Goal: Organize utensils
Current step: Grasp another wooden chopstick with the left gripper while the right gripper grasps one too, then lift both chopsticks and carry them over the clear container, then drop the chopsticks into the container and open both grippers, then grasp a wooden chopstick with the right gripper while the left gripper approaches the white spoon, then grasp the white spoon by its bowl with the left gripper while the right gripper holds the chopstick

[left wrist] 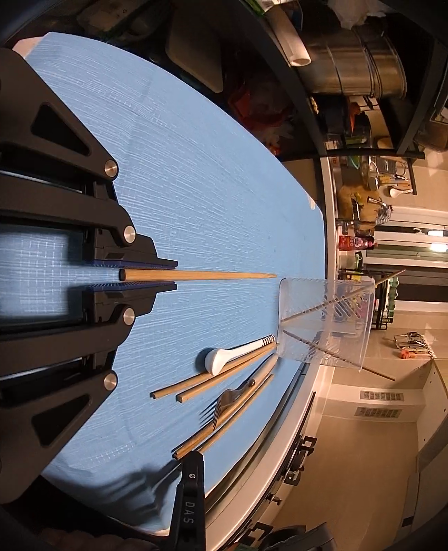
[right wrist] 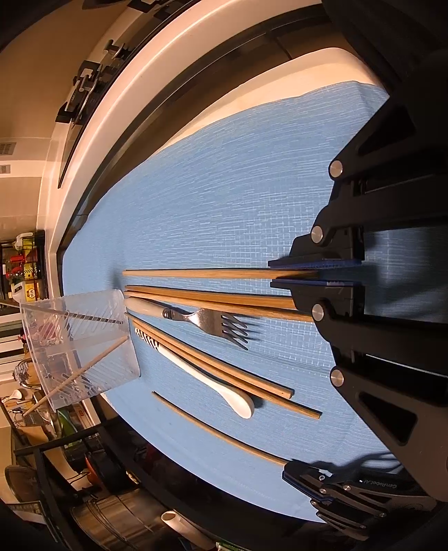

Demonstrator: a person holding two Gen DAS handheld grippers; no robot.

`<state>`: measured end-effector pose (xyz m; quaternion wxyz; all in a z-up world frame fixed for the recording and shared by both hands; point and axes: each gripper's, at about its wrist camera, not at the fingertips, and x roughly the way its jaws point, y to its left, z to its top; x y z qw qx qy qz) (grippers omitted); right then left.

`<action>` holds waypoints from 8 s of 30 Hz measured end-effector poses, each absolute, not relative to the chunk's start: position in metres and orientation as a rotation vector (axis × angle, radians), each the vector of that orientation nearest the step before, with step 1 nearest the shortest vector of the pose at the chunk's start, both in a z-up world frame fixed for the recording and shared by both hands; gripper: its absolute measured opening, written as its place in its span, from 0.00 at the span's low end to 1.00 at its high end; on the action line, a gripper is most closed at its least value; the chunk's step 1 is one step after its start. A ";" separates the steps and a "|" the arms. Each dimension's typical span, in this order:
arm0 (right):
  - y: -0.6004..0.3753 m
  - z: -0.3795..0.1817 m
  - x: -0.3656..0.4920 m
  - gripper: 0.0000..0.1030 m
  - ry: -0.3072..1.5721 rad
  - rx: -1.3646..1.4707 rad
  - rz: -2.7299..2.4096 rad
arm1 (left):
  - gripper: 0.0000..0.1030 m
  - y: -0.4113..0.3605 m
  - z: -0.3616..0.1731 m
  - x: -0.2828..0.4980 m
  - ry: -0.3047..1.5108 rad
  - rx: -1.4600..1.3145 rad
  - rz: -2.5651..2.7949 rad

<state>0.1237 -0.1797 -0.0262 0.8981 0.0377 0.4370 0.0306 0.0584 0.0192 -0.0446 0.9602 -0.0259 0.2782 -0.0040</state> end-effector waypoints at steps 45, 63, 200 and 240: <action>-0.178 0.002 0.096 0.05 0.770 0.037 0.068 | 0.06 0.012 -0.009 0.038 0.533 -0.040 -0.019; -0.196 0.067 0.057 0.05 0.571 0.013 0.090 | 0.06 0.029 0.046 0.011 0.427 -0.052 -0.019; -0.174 -0.033 0.112 0.07 0.773 -0.003 0.203 | 0.17 0.009 -0.002 0.106 0.720 -0.318 -0.166; -0.200 -0.039 0.072 0.07 0.645 -0.031 0.083 | 0.10 0.019 -0.029 0.063 0.653 -0.089 0.051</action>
